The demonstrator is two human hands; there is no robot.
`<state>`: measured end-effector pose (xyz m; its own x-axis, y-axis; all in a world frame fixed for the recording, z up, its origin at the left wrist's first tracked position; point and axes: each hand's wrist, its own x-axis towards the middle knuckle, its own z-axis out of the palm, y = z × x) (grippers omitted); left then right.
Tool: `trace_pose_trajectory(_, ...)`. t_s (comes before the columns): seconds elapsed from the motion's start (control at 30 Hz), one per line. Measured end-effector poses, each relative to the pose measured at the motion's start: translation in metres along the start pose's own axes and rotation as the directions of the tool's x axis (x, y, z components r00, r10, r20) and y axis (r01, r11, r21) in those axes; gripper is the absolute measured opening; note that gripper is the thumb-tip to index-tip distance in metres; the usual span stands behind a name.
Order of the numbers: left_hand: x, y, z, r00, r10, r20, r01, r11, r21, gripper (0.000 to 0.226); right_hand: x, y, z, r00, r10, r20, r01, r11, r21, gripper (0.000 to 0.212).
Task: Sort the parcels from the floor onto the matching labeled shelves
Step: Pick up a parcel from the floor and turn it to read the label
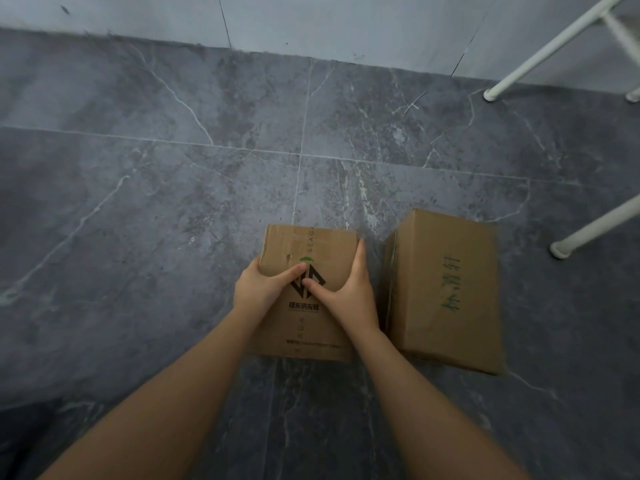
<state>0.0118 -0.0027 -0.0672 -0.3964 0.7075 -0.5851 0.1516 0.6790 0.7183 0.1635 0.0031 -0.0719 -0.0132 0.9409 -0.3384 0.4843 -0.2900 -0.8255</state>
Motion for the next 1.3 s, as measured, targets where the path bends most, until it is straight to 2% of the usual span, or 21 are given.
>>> trace_pose_trajectory(0.13, -0.019, 0.019, -0.014, 1.000, 0.002, -0.019, -0.004, 0.994, -0.108, 0.062, -0.008, -0.031, -0.013, 0.997, -0.073, 0.009, 0.073, 0.997, 0.010, 0.121)
trace_pose_trajectory(0.23, -0.045, 0.070, -0.041, 0.997, 0.074, -0.028, -0.078, 0.977, -0.198, 0.054, -0.018, -0.090, -0.037, 0.986, -0.163, -0.038, 0.164, 0.986, 0.024, 0.120)
trace_pose_trajectory(0.33, -0.086, 0.147, -0.081, 0.982, 0.176, -0.063, -0.186, 0.958, -0.220, 0.041, -0.036, -0.177, -0.074, 0.967, -0.237, -0.094, 0.241, 0.970, 0.035, 0.119)
trace_pose_trajectory(0.47, -0.163, 0.270, -0.142, 0.951, 0.287, -0.116, -0.308, 0.916, -0.257, 0.043, -0.070, -0.314, -0.142, 0.930, -0.342, -0.131, 0.350, 0.936, 0.040, 0.119)
trace_pose_trajectory(0.63, -0.275, 0.427, -0.220, 0.888, 0.423, -0.183, -0.460, 0.827, -0.322, 0.034, -0.126, -0.494, -0.237, 0.840, -0.506, -0.194, 0.516, 0.857, -0.001, 0.118)
trace_pose_trajectory(0.83, -0.418, 0.589, -0.312, 0.771, 0.586, -0.248, -0.636, 0.703, -0.317, 0.046, -0.211, -0.681, -0.338, 0.728, -0.625, -0.281, 0.651, 0.759, 0.001, 0.118)
trace_pose_trajectory(1.0, -0.534, 0.704, -0.379, 0.648, 0.705, -0.288, -0.761, 0.589, -0.271, 0.052, -0.287, -0.814, -0.414, 0.615, -0.697, -0.369, 0.755, 0.655, 0.019, 0.118)
trace_pose_trajectory(1.13, -0.624, 0.781, -0.423, 0.543, 0.773, -0.329, -0.838, 0.476, -0.265, 0.047, -0.348, -0.905, -0.472, 0.469, -0.759, -0.451, 0.847, 0.532, -0.015, 0.118)
trace_pose_trajectory(1.3, -0.722, 0.842, -0.460, 0.336, 0.859, -0.386, -0.938, 0.271, -0.214, 0.044, -0.418, -0.981, -0.527, 0.247, -0.796, -0.553, 0.922, 0.369, -0.120, 0.116)
